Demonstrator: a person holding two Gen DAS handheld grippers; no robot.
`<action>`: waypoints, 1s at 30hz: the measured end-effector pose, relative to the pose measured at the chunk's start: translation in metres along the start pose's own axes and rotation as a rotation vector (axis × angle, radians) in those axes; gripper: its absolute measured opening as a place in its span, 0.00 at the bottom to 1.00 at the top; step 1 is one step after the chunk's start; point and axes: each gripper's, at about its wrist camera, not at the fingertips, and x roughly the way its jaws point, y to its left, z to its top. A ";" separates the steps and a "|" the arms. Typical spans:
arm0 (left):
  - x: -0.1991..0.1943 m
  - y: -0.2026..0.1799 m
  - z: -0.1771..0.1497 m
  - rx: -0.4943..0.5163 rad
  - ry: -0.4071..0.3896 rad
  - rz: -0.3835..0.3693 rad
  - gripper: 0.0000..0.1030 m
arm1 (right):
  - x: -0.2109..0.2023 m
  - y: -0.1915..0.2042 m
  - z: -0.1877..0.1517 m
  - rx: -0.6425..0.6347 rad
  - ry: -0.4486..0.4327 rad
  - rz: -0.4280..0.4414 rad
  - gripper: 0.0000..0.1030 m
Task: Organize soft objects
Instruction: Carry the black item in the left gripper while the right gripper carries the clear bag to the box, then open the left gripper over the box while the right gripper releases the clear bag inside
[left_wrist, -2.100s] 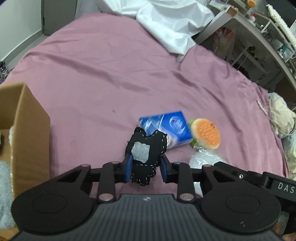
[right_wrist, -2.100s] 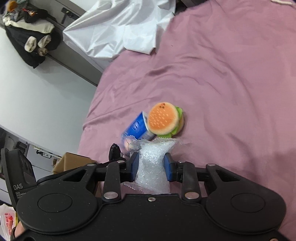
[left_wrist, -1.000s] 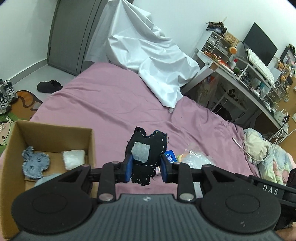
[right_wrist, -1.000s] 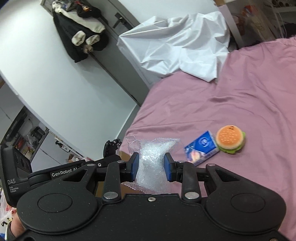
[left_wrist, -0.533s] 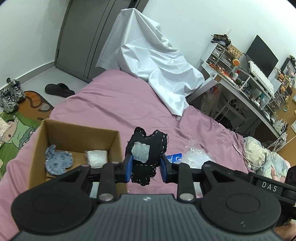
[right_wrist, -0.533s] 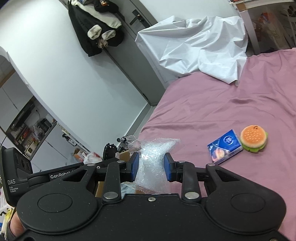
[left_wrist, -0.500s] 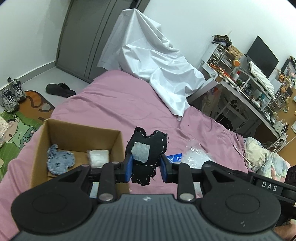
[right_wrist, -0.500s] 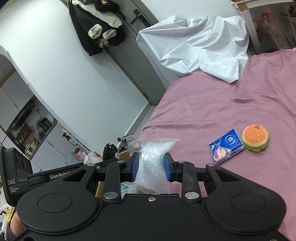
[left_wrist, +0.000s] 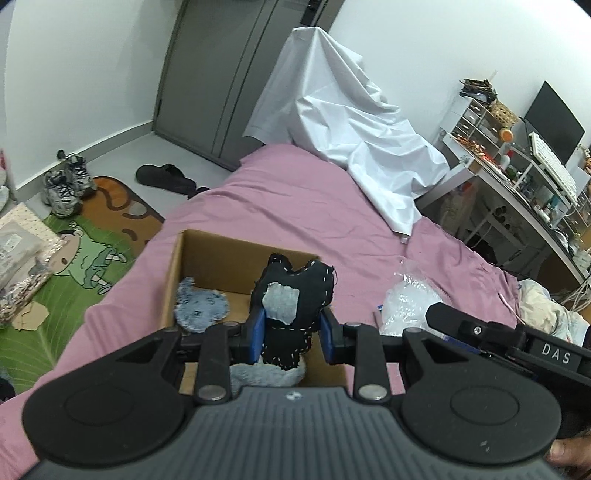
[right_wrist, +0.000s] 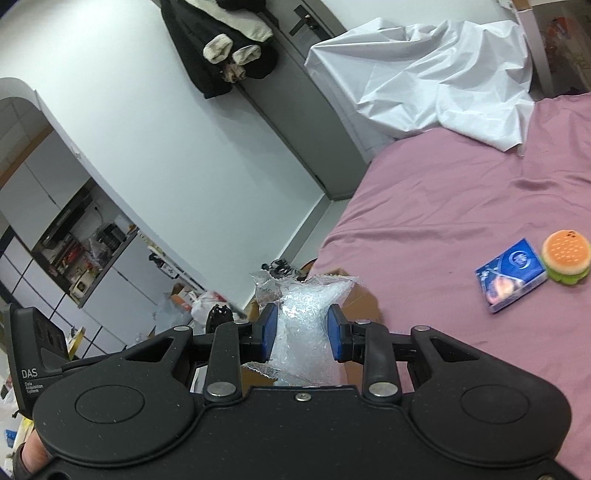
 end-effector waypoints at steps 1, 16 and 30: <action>-0.001 0.002 -0.001 -0.002 0.000 0.005 0.29 | 0.001 0.002 -0.001 -0.004 0.003 0.004 0.28; 0.007 0.020 -0.009 -0.012 0.033 0.125 0.43 | 0.009 0.010 -0.005 -0.023 0.040 0.010 0.28; 0.000 0.020 -0.011 -0.023 -0.003 0.153 0.70 | 0.015 0.023 -0.015 -0.080 0.116 0.015 0.49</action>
